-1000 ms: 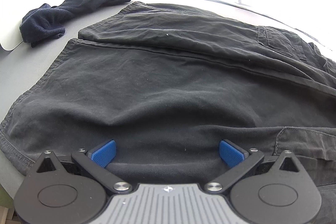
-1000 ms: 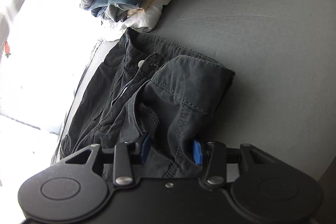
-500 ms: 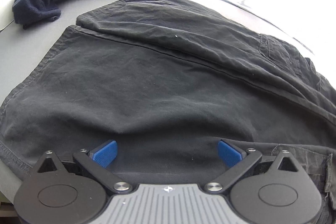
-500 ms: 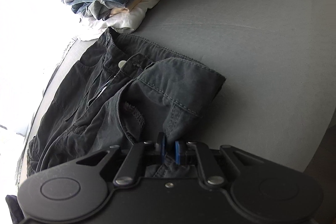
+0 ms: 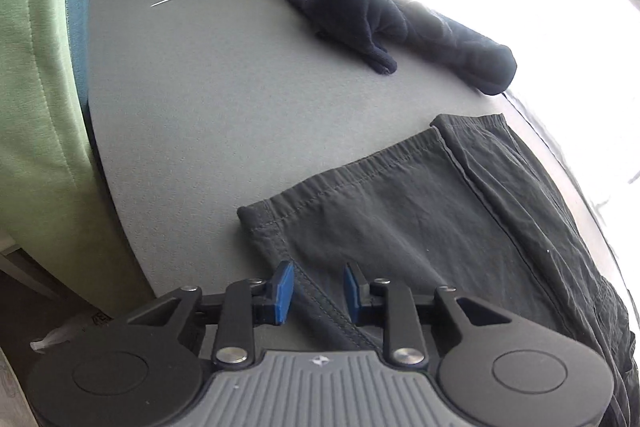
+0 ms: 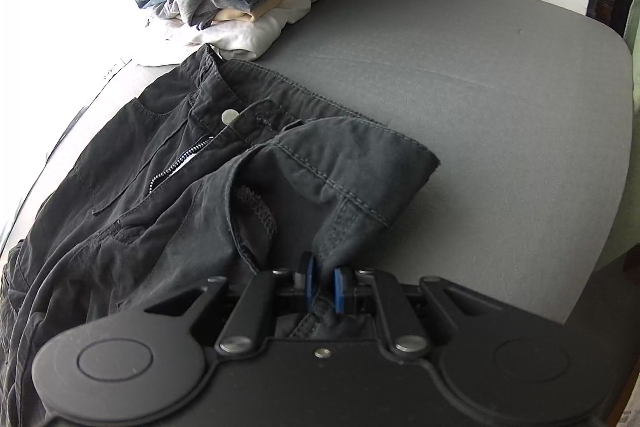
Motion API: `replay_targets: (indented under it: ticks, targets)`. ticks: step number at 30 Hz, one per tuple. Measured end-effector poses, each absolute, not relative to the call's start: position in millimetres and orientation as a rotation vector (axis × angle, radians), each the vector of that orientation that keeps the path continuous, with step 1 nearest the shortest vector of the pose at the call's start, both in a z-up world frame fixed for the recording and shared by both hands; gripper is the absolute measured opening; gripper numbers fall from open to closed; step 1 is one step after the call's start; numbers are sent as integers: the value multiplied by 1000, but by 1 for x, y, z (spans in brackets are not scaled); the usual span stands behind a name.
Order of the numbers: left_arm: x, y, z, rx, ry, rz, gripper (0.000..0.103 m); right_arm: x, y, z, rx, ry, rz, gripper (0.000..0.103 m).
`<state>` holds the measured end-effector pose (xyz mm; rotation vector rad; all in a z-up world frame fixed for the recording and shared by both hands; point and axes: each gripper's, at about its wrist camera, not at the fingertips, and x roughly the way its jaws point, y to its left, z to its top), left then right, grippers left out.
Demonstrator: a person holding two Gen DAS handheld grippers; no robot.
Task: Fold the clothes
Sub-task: 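Close the right tool on the waistband while the left tool grasps the trousers hem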
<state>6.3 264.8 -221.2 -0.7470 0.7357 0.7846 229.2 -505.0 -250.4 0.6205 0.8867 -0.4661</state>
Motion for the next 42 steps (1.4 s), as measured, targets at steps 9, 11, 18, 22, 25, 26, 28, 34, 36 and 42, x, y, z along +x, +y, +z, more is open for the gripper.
replay_targets:
  ticks: [9, 11, 18, 22, 25, 26, 28, 34, 36, 42]
  targets:
    - [14, 276, -238, -695, 803, 814, 30, 223, -505, -253, 656, 849, -482, 10]
    - [16, 276, -239, -681, 808, 809, 30, 222, -504, -253, 658, 843, -486, 10]
    - [27, 274, -239, -673, 816, 762, 62, 220, -502, -253, 644, 832, -484, 10]
    - [37, 267, -241, -624, 832, 766, 70, 217, -504, -254, 657, 822, -475, 10]
    - [36, 266, -241, -620, 815, 775, 66, 216, -505, -255, 670, 816, -474, 10]
    - [34, 266, -241, -621, 806, 783, 62, 216, -505, -255, 674, 814, -473, 10]
    - [33, 268, -241, -603, 804, 813, 27, 215, -506, -255, 683, 810, -472, 10]
    - [26, 281, -237, -696, 758, 830, 5, 216, -505, -254, 694, 811, -490, 9]
    - [27, 283, -231, -727, 735, 830, 5, 214, -509, -254, 766, 792, -508, 10]
    - [49, 277, -184, -684, 615, 741, 4, 185, -522, -244, 1102, 538, -482, 6]
